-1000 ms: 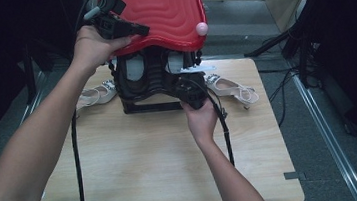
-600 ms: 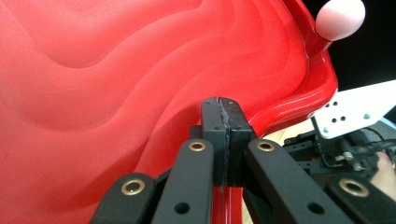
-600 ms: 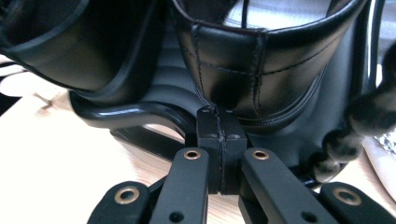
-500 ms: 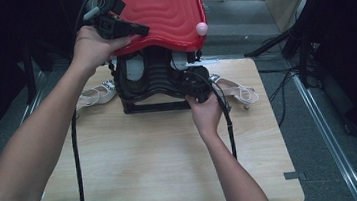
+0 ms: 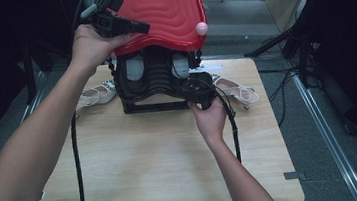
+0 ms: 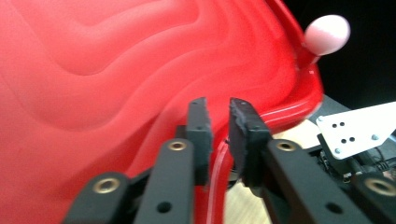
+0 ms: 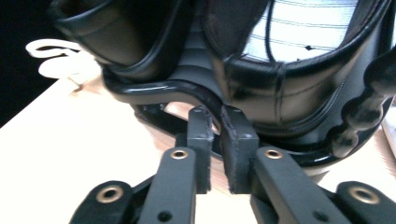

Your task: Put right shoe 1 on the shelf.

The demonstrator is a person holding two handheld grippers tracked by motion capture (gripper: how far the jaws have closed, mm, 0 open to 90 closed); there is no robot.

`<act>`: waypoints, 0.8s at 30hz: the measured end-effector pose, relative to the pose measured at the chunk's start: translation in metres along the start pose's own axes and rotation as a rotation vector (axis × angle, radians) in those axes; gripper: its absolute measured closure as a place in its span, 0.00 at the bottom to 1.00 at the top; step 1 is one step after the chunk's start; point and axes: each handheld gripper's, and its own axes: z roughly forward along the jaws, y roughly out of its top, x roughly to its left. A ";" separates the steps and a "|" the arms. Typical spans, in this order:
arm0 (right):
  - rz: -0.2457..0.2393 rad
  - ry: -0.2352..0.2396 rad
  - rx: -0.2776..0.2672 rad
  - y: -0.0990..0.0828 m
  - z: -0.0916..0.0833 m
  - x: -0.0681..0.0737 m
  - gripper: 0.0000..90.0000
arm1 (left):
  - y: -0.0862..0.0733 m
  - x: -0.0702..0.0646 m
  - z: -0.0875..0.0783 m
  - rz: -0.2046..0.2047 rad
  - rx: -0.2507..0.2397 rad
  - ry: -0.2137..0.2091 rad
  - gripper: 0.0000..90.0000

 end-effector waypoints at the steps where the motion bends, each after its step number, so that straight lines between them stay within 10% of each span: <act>1: -0.011 0.020 -0.003 -0.004 -0.006 0.000 0.88 | 0.000 -0.002 -0.002 0.003 0.006 -0.003 0.80; 24: -0.039 0.150 -0.003 -0.049 -0.040 -0.002 0.80 | -0.061 -0.024 -0.033 0.013 0.001 -0.037 0.58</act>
